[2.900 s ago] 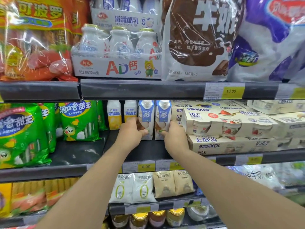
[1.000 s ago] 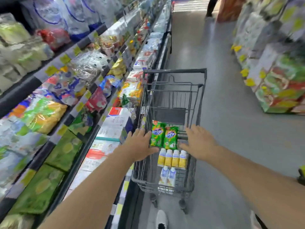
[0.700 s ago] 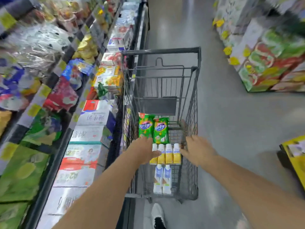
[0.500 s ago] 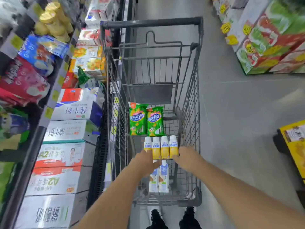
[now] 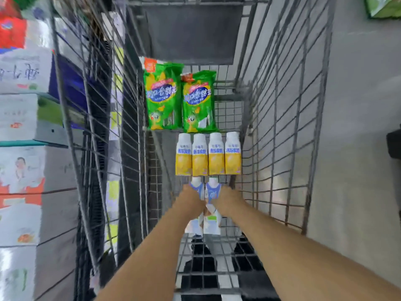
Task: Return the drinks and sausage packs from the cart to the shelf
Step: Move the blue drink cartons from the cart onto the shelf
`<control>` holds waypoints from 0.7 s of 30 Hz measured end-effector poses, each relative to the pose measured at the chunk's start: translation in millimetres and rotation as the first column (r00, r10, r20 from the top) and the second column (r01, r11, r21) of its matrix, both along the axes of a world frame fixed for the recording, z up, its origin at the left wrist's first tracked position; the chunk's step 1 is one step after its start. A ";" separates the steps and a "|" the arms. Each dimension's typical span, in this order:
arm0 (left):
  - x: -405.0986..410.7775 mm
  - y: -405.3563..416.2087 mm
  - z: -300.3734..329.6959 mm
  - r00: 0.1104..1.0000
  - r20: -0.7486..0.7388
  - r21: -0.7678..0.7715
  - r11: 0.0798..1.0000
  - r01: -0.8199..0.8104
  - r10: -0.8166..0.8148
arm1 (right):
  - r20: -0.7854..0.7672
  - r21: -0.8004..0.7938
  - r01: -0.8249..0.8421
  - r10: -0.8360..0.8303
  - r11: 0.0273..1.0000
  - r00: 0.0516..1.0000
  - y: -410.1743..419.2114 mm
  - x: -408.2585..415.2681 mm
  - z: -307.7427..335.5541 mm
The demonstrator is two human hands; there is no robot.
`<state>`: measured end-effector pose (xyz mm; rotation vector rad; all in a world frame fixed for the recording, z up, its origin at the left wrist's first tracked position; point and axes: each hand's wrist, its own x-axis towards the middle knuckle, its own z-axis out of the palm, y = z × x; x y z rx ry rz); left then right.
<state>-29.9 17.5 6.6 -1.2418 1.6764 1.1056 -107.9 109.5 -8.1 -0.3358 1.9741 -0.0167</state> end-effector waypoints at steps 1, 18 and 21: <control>0.6 -0.9 -5.7 1.000 -0.009 -0.012 1.000 0.001 -0.001 | 0.023 0.000 0.048 -0.048 0.999 0.999 0.2 3.4 -9.1; 19.4 -11.3 3.2 0.978 -0.037 0.040 0.978 -0.203 0.205 | 0.034 -0.070 0.277 -0.275 0.958 0.961 -11.7 -1.7 28.8; 15.9 -15.0 34.0 0.963 -0.118 0.014 0.970 -0.244 0.244 | -0.015 -0.174 0.255 -0.262 0.951 0.965 -13.9 -8.6 61.2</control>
